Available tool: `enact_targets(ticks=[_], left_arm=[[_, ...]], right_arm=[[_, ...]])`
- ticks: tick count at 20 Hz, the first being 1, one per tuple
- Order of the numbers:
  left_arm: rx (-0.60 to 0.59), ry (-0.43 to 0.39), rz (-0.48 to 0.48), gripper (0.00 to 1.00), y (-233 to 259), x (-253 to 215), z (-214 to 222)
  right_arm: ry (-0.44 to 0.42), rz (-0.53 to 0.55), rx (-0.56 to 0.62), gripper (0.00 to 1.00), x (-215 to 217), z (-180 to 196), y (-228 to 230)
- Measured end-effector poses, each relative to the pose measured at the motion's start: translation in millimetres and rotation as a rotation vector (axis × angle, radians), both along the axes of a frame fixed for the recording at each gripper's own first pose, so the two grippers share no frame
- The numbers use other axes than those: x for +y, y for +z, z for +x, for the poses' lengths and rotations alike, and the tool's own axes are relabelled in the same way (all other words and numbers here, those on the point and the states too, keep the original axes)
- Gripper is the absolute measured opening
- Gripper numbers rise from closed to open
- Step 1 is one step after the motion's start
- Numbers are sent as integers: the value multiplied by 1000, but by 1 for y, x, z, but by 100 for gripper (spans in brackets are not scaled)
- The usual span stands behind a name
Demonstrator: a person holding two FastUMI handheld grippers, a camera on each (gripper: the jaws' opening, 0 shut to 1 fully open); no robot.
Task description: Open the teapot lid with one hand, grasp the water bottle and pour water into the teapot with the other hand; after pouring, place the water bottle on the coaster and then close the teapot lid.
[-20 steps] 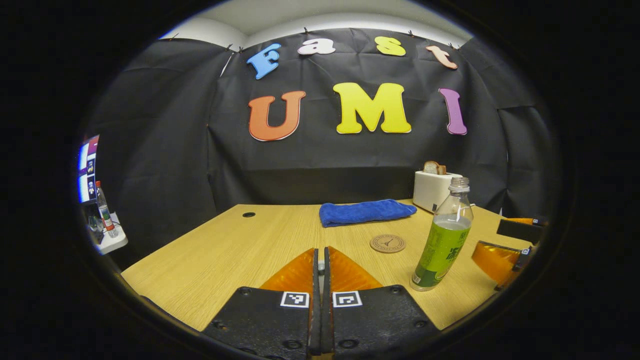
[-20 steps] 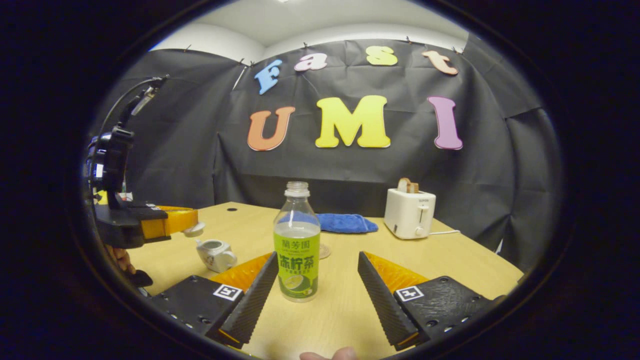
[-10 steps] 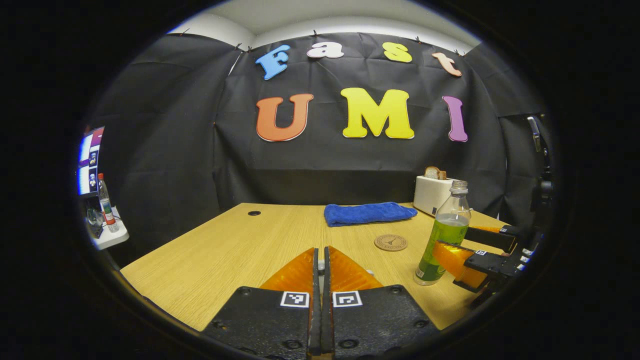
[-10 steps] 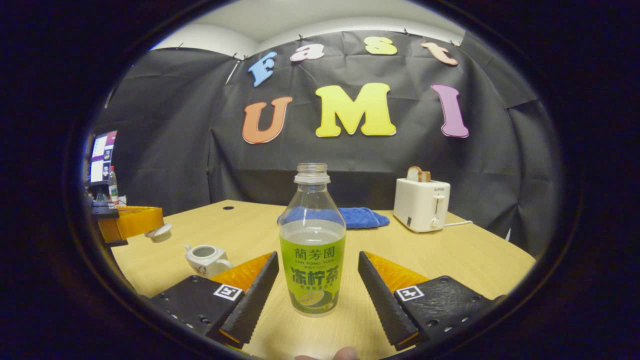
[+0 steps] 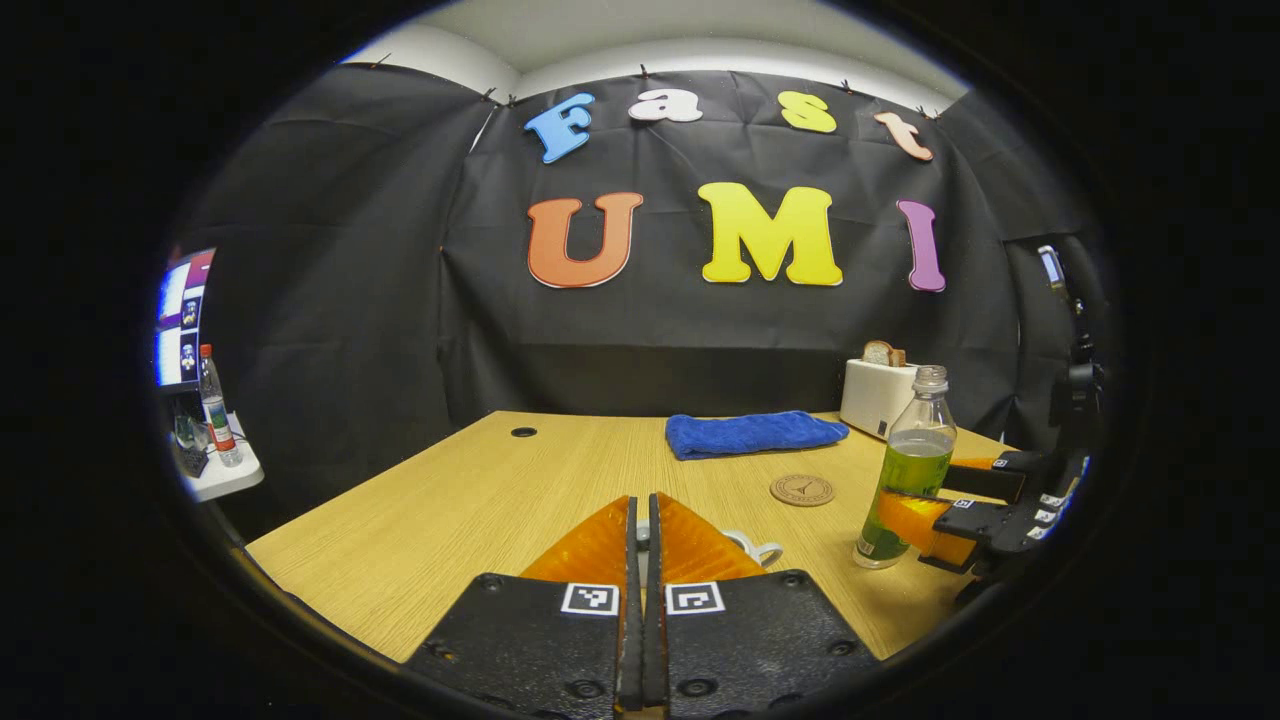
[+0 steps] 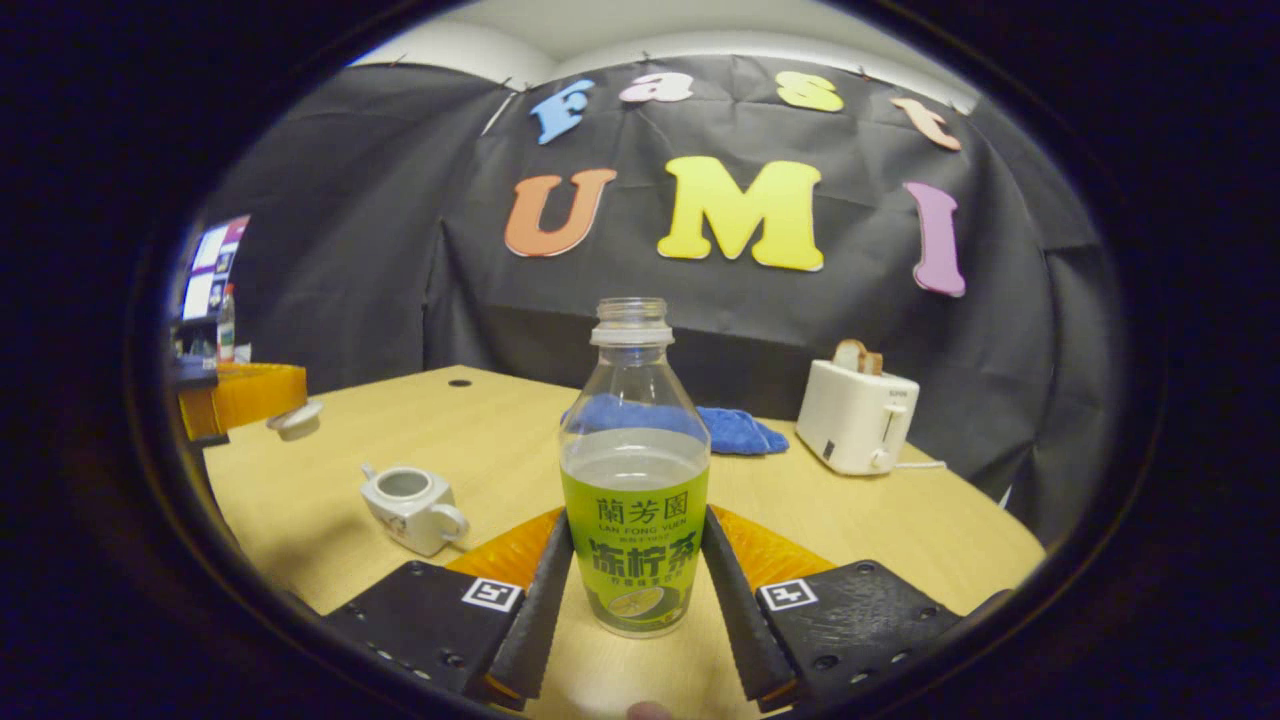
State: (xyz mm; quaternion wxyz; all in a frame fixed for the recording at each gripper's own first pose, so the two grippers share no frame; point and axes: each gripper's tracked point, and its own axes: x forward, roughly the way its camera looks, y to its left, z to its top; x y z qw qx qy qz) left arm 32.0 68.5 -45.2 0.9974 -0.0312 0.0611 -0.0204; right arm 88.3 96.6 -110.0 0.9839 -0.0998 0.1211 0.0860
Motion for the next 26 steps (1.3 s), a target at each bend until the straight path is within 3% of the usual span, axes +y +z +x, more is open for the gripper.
enact_targets(ticks=[11, 18, 26], left_arm=[[13, 47, -22, 3, -5, 43, -3], [16, 52, 7, 3, -5, 54, -4], [-24, 44, 21, 3, 6, 57, -6]], right_arm=[[152, -776, -156, 72, 17, 37, 27], [242, -1091, -227, 72, 31, 43, 12], [333, -1324, -328, 73, 51, 45, 10]])
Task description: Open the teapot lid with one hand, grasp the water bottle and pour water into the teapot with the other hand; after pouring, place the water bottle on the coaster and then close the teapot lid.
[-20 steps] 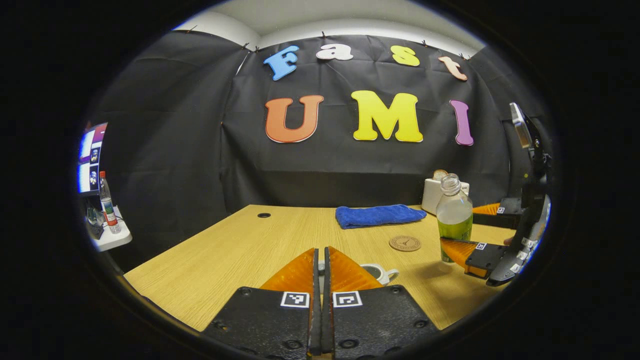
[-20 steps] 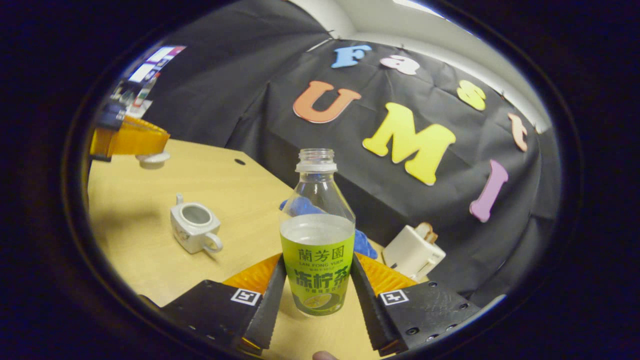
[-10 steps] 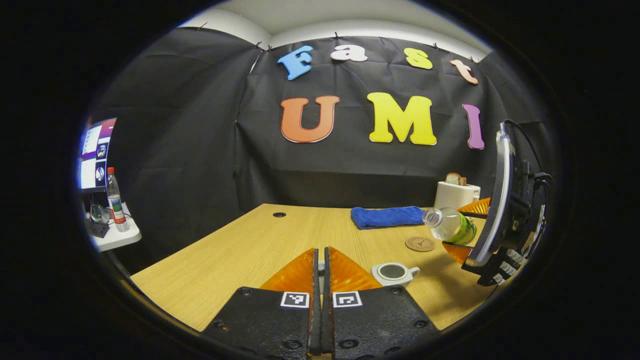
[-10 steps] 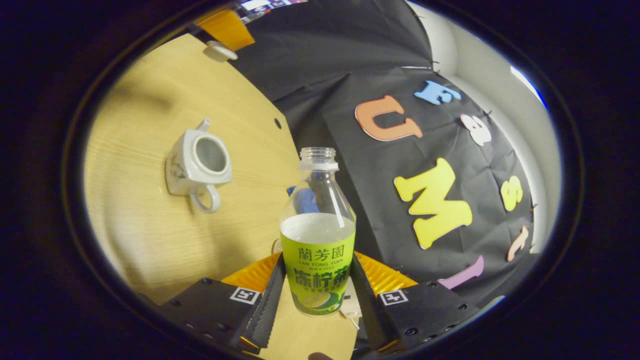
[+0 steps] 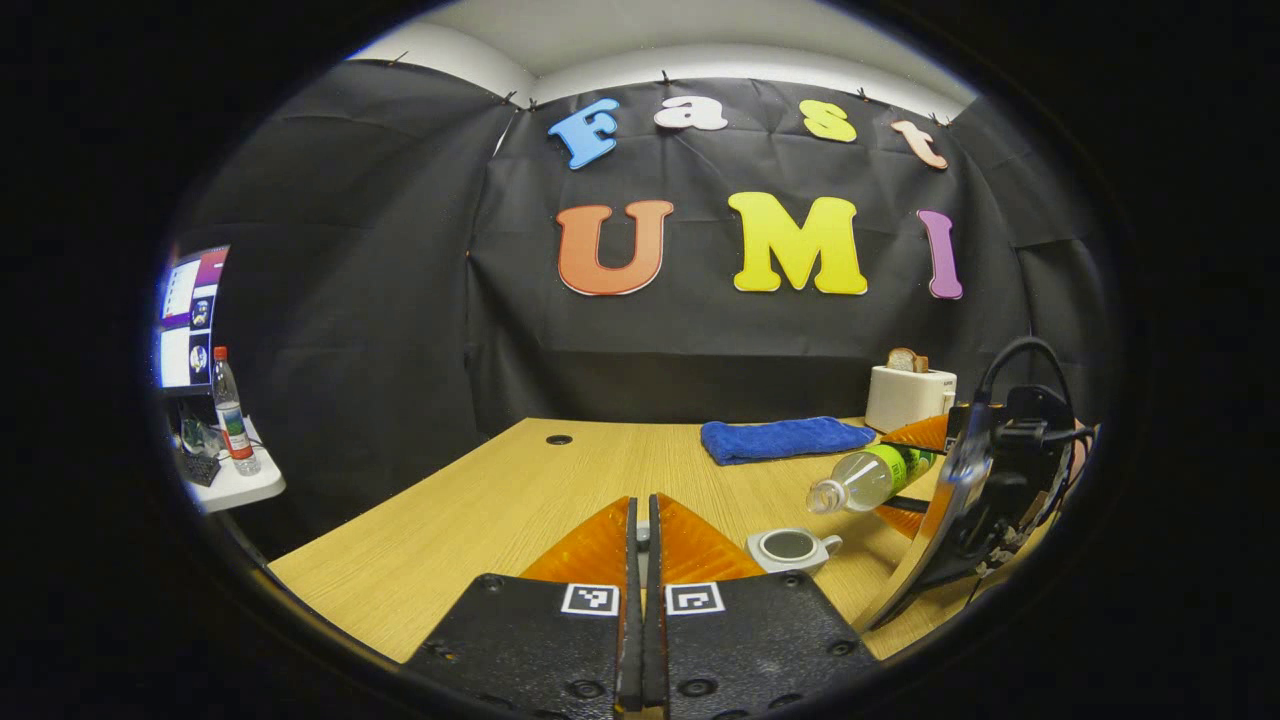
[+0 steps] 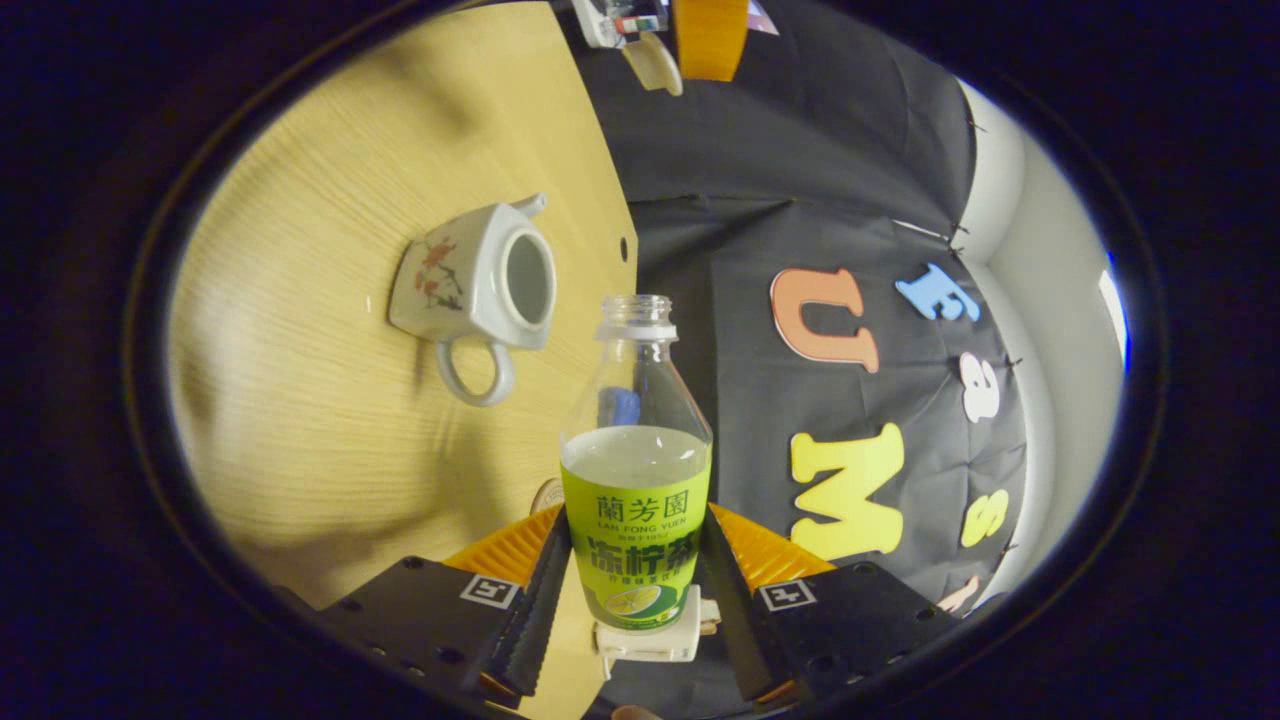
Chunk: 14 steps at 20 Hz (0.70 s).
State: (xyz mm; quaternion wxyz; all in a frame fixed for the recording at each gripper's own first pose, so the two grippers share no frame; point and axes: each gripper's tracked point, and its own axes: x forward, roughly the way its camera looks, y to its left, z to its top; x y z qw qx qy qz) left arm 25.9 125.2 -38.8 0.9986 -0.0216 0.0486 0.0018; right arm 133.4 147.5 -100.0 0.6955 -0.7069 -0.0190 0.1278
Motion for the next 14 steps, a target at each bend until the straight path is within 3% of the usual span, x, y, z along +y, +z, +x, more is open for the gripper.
enact_targets(ticks=[6, 14], left_arm=[[-9, -6, 4, 3, 2, 2, -2], [5, 16, -9, 3, -2, 15, -3]], right_arm=[[40, -159, -69, 73, 5, -5, 4], [78, -274, -123, 73, 13, -7, 20]])
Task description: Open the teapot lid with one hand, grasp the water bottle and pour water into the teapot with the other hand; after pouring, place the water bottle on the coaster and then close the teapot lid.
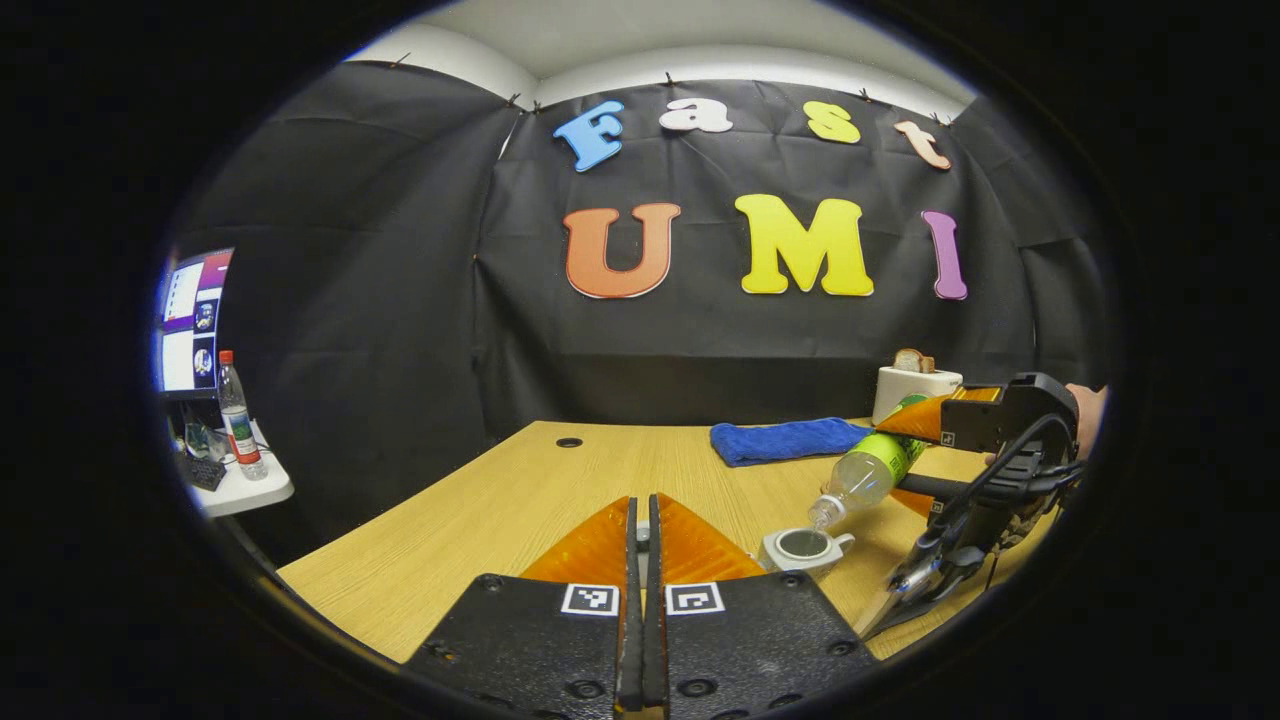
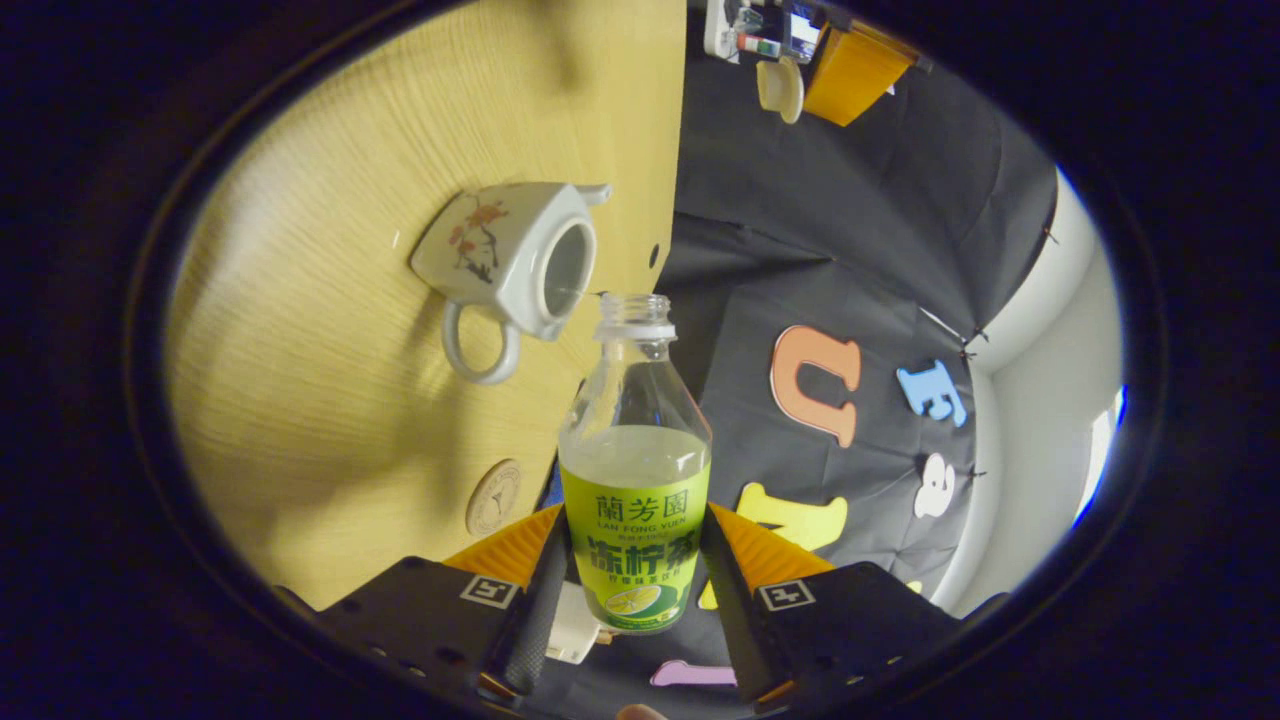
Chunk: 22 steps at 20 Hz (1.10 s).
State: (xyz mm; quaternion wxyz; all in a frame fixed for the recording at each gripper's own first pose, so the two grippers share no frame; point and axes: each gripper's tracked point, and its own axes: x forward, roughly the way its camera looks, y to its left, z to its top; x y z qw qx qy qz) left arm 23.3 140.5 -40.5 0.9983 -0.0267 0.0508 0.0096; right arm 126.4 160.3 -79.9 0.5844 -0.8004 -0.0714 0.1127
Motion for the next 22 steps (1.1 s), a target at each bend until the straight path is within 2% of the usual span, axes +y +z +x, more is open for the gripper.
enact_targets(ticks=[13, 22], left_arm=[[2, 6, -8, 3, 1, 5, -2], [-2, 3, -1, 3, 3, 4, -3]], right_arm=[[3, -103, -18, 71, 4, 2, 16], [10, -131, -30, 71, 6, 1, 21]])
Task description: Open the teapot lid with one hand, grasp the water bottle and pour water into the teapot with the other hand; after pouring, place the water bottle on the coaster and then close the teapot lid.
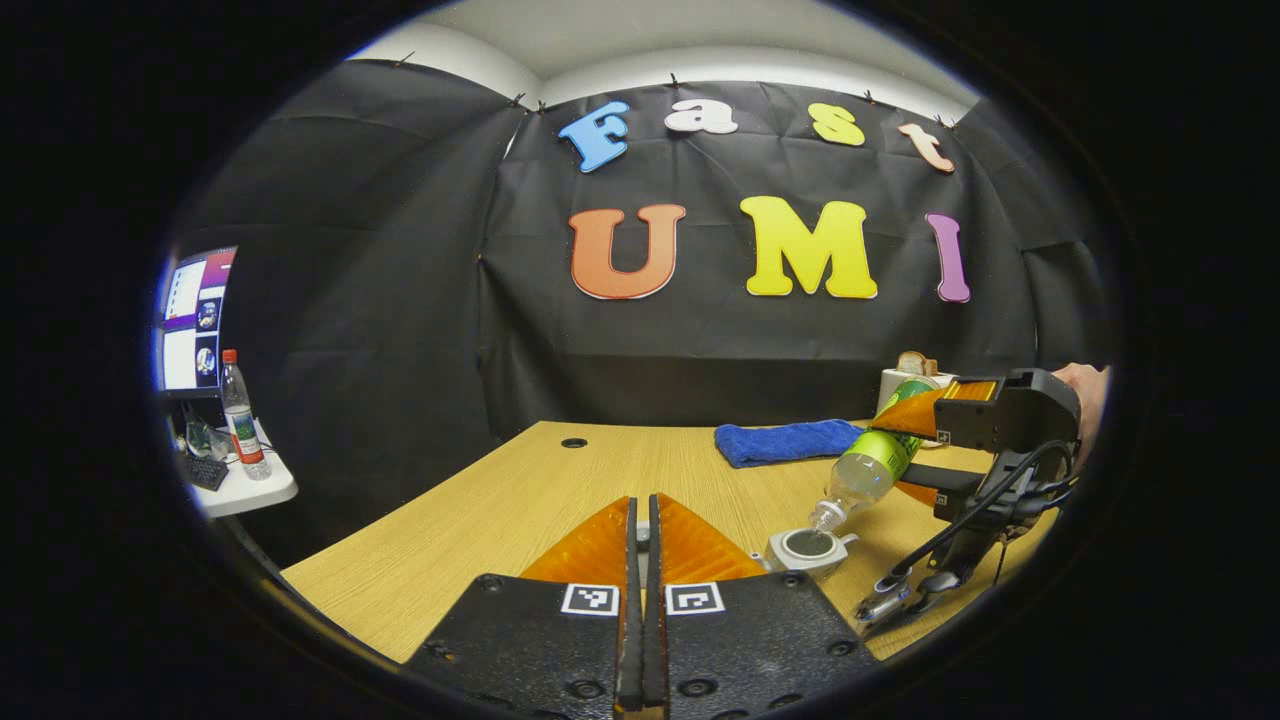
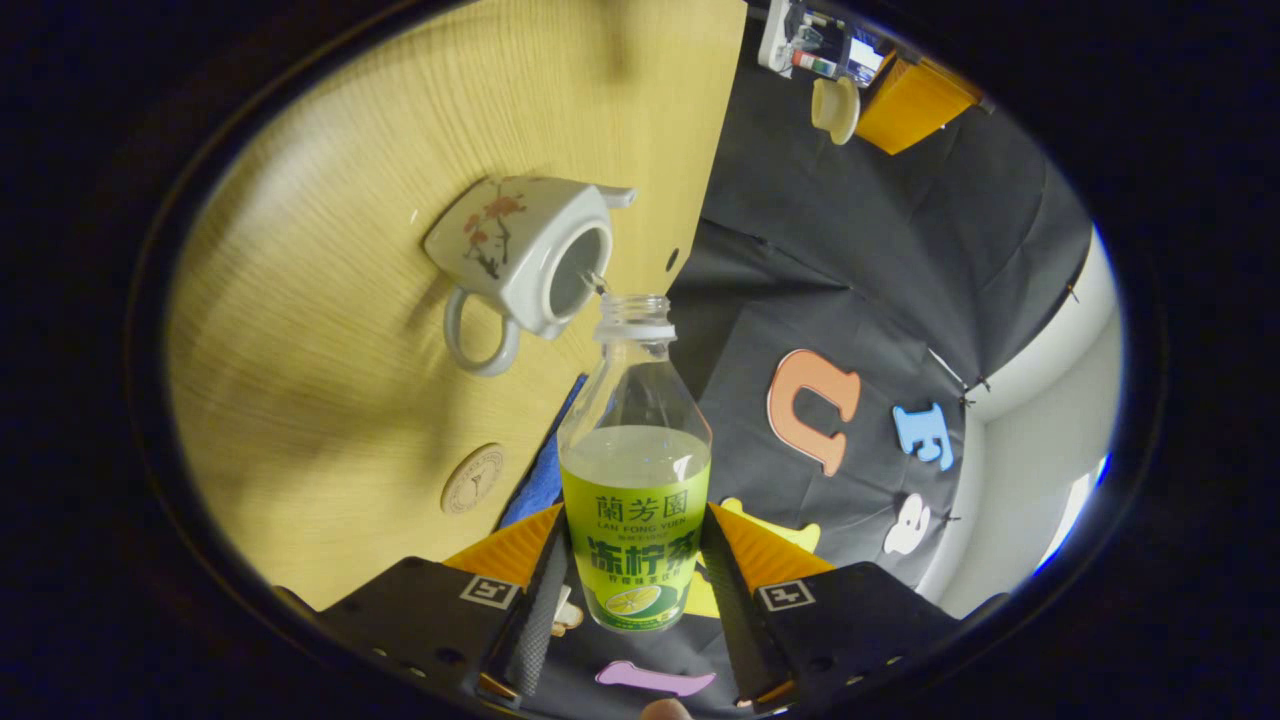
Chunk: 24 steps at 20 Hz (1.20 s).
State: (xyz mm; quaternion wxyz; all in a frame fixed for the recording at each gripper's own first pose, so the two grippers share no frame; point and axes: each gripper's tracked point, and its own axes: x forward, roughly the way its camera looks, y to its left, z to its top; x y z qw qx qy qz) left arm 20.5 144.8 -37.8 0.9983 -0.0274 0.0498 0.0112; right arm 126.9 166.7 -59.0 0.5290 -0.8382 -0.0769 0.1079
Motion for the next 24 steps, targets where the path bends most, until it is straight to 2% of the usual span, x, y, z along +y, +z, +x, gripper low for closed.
enact_targets(ticks=[12, 18, 22, 24], left_arm=[[-6, 11, 0, 3, 3, 4, -1], [-17, 34, -16, 3, 6, 13, -3], [-18, 43, -23, 3, 7, 17, -4], [-20, 35, -26, 3, 9, 13, -5]], right_arm=[[3, 6, 6, 71, 4, -2, 0], [-12, 158, 92, 74, 5, -1, -11], [-39, 336, 192, 71, 3, -2, -15], [-57, 469, 249, 74, 0, -1, -13]])
